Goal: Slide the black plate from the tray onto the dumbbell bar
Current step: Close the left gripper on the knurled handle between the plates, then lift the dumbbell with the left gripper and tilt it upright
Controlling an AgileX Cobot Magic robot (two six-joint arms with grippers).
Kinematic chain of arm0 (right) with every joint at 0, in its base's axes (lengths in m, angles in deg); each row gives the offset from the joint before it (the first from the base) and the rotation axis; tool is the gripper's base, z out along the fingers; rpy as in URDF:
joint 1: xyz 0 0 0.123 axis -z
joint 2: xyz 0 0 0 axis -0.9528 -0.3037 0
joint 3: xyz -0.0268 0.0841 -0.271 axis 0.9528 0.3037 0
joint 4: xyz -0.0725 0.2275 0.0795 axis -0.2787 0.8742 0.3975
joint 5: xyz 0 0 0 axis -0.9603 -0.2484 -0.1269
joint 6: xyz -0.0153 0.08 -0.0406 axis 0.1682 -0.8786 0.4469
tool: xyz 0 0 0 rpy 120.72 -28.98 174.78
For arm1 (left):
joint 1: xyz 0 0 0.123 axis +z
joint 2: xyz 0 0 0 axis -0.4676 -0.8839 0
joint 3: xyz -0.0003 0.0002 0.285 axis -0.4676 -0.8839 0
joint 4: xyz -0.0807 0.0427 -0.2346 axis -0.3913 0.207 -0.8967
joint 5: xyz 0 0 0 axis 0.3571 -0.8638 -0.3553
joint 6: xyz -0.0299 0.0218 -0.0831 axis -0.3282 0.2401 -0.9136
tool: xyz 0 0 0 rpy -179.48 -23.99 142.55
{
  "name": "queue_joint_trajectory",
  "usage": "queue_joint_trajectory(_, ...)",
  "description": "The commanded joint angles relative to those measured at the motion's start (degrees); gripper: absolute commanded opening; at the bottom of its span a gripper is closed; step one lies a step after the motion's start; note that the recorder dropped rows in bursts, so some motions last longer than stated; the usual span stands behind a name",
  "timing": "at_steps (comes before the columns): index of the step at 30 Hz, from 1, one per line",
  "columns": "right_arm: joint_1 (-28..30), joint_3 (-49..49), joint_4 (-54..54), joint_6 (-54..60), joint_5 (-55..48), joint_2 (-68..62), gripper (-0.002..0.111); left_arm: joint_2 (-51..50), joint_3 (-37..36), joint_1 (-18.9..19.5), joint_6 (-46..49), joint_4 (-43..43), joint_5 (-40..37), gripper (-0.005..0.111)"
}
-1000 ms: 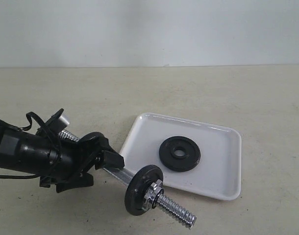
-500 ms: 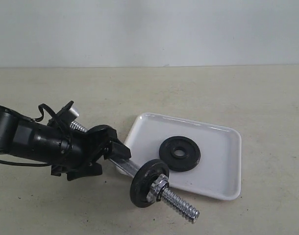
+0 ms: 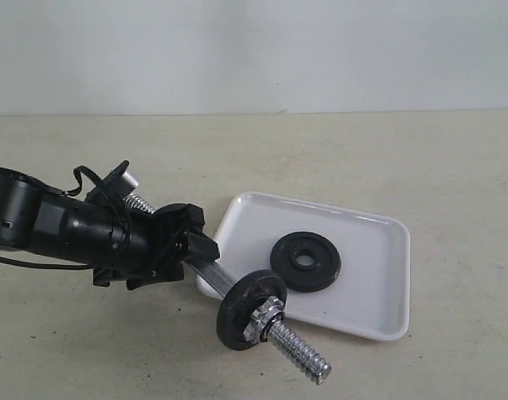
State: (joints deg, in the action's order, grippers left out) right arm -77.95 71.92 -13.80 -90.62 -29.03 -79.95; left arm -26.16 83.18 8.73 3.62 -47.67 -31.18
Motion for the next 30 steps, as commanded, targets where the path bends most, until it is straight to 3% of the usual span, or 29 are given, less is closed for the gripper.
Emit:
queue_joint_trajectory(1,0.41,-0.09,-0.53,-0.21,-0.16,0.20,0.001,-0.69,0.40,-0.08,0.36,1.10,5.41,0.056)
queue_joint_trajectory(8,0.41,-0.09,-0.53,-0.21,-0.16,0.20,0.001,-1.15,0.63,-0.08,0.36,1.10,7.98,0.053)
queue_joint_trajectory(20,0.41,-0.09,-1.73,-0.43,-1.47,0.20,0.001,-1.15,0.63,-0.08,3.87,1.10,8.13,0.004)
queue_joint_trajectory(30,0.41,-0.09,-1.71,-1.13,-1.57,0.20,0.001,-1.15,0.63,-0.08,8.24,1.10,11.97,0.004)
